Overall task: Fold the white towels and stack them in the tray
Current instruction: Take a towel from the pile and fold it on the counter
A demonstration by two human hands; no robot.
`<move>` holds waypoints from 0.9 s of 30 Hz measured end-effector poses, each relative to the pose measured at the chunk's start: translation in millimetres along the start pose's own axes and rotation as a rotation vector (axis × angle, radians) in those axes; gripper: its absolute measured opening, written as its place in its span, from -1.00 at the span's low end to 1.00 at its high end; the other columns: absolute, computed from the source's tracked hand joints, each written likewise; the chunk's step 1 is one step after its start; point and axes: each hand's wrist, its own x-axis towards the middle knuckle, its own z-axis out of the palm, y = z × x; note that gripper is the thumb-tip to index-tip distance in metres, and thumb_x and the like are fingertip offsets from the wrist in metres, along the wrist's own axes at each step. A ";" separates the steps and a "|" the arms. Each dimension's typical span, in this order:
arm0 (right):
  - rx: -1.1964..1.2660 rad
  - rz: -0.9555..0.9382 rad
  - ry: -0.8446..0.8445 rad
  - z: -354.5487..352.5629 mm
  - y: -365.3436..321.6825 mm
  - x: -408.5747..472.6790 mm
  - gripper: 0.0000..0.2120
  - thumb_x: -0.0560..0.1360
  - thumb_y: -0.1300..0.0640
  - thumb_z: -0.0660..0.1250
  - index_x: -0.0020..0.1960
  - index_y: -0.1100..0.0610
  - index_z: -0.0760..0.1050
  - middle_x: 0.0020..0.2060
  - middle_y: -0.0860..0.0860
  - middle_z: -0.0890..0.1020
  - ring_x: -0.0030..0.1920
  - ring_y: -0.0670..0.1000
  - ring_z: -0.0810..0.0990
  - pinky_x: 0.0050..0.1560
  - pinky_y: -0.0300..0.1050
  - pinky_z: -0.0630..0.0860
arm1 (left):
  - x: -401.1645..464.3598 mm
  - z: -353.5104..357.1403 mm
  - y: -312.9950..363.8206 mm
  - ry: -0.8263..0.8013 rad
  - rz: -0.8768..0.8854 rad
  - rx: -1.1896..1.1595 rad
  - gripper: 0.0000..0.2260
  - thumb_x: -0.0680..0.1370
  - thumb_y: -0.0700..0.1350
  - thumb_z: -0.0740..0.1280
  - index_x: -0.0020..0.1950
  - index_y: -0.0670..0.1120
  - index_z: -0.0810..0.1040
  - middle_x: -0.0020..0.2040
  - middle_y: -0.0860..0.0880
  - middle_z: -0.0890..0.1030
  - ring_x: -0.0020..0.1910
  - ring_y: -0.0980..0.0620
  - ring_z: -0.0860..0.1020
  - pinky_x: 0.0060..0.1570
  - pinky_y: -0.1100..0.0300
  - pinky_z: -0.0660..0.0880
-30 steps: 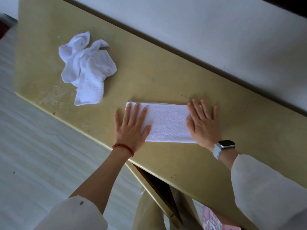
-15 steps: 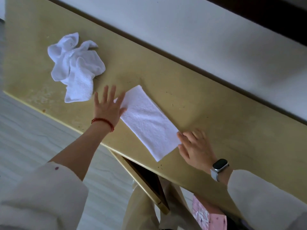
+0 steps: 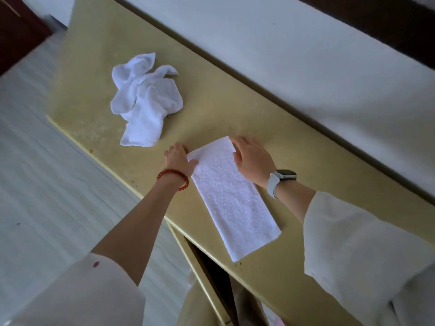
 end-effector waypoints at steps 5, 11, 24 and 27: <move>-0.121 -0.142 -0.158 -0.7 -5.0 42.6 -0.52 0.48 0.25 0.16 0.39 0.09 0.28 0.34 0.03 0.36 0.31 0.13 0.30 0.25 0.07 0.33 | 1.1 -4.8 -2.2 -0.008 0.102 -0.041 -0.78 0.49 -0.18 0.33 0.10 -0.23 0.53 0.09 -0.17 0.56 0.05 -0.07 0.47 -0.04 0.24 0.35; -0.045 -0.181 -0.221 -20.7 -2.3 50.5 -0.79 0.48 0.24 0.19 0.11 0.19 0.42 0.04 0.07 0.49 0.08 0.07 0.40 0.07 -0.07 0.33 | -13.6 -16.8 -4.0 0.102 0.260 -0.232 -0.91 0.47 -0.24 0.36 -0.05 -0.22 0.57 -0.13 -0.07 0.58 -0.12 0.04 0.41 -0.16 0.32 0.23; 0.096 -0.374 0.331 -52.9 -7.3 -12.2 -0.76 0.51 0.20 0.15 0.05 0.24 0.54 -0.12 0.14 0.59 -0.39 0.14 0.55 -0.47 -0.10 0.51 | -47.9 -27.4 4.1 0.549 0.518 -0.211 -0.85 0.43 -0.08 0.31 -0.11 -0.06 0.65 -0.27 0.01 0.47 -0.34 0.13 0.35 -0.40 0.26 0.42; 0.189 -0.319 0.301 -35.6 -6.1 -51.4 -0.82 0.50 0.19 0.15 0.04 0.13 0.47 -0.07 0.08 0.58 -0.40 0.12 0.55 -0.48 -0.05 0.50 | -75.3 -12.0 -12.8 0.556 0.615 -0.131 -0.90 0.44 -0.10 0.31 -0.09 0.08 0.54 -0.29 0.05 0.43 -0.40 0.08 0.39 -0.52 0.30 0.36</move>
